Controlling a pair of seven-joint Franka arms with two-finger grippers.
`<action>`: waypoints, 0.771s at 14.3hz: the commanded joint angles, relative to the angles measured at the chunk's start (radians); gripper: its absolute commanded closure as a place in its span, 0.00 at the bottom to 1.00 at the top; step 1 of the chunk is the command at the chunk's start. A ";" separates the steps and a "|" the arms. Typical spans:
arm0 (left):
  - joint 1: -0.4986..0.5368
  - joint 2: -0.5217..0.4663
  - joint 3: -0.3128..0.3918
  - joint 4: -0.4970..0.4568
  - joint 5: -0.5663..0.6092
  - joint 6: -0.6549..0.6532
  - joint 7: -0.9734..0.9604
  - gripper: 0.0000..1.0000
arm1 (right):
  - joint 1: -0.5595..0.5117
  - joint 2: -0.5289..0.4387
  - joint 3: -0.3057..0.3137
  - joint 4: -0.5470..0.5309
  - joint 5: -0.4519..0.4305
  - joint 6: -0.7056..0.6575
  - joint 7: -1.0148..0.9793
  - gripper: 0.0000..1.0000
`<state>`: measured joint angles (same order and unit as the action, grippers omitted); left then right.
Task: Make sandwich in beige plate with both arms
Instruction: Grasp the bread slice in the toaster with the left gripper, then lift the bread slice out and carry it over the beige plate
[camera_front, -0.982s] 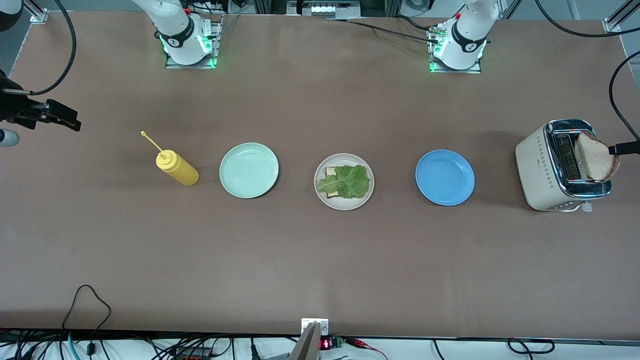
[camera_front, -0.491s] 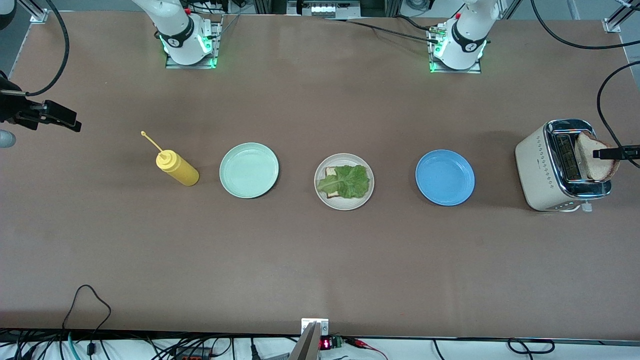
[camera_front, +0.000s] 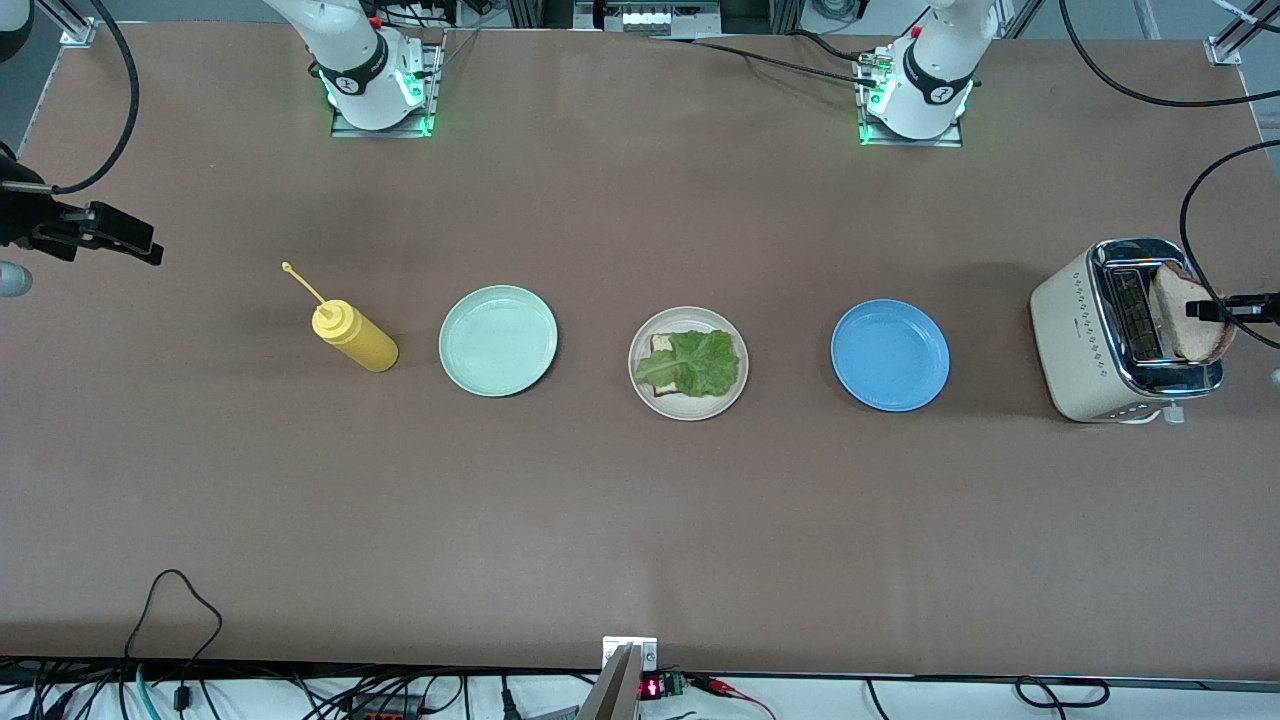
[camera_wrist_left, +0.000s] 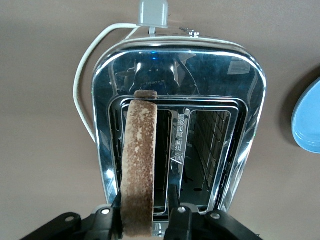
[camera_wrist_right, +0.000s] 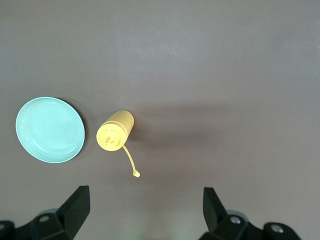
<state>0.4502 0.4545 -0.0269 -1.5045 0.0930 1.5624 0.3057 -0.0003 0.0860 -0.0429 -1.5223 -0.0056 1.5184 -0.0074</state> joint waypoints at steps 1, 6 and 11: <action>0.004 0.003 -0.005 0.021 0.002 -0.015 0.007 0.82 | -0.006 -0.006 0.000 -0.006 0.013 0.000 0.004 0.00; 0.005 -0.003 -0.008 0.140 0.008 -0.164 0.041 0.99 | -0.006 -0.005 0.000 -0.004 0.013 0.000 0.004 0.00; -0.030 -0.005 -0.060 0.377 0.002 -0.463 0.073 0.99 | -0.003 -0.006 0.000 -0.004 0.010 -0.007 0.004 0.00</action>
<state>0.4433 0.4388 -0.0537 -1.2381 0.0924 1.2106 0.3583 -0.0004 0.0860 -0.0433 -1.5224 -0.0056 1.5176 -0.0074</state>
